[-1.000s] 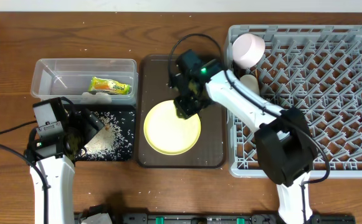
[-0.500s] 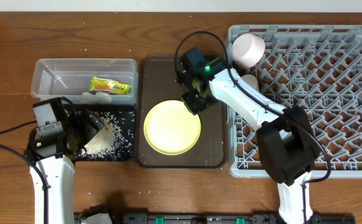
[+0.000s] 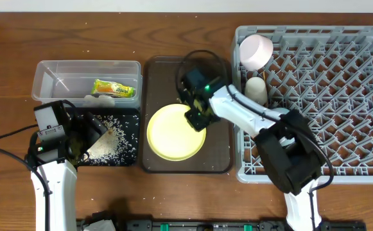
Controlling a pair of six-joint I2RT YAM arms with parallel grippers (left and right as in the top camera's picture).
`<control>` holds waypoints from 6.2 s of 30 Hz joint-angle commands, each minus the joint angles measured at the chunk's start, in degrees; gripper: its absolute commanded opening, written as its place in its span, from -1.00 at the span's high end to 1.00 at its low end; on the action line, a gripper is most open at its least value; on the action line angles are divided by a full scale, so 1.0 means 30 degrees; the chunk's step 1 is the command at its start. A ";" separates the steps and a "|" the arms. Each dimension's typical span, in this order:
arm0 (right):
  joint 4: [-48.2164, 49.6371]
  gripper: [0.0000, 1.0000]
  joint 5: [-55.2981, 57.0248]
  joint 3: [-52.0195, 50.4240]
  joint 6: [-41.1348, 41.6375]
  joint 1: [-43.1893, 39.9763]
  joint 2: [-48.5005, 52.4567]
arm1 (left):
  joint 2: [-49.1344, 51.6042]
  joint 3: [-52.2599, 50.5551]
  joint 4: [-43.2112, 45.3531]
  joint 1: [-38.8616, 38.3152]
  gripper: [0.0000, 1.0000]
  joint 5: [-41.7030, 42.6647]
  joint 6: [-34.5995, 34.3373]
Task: Sort waste into correct bins and load items into the dishwasher rack
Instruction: 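Lift the yellow plate and carry it right over the rack, then lower the yellow plate upright into the rack's upper slots, then open the right gripper and release the yellow plate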
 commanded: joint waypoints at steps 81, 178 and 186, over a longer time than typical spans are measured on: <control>-0.7147 0.98 1.7959 0.5158 0.4743 -0.8604 -0.4809 | 0.0022 0.0262 -0.0058 0.0080 -0.91 -0.0313 -0.0102; -0.3759 -0.99 0.4051 0.6433 0.2186 -0.8459 -0.7694 | 0.0022 0.0262 -0.0058 0.0087 -0.91 -0.0306 -0.0102; -0.3759 -0.98 0.4058 0.6433 0.2186 -0.8459 -1.0586 | 0.0022 0.0262 -0.0058 0.0087 -0.91 -0.0313 -0.0102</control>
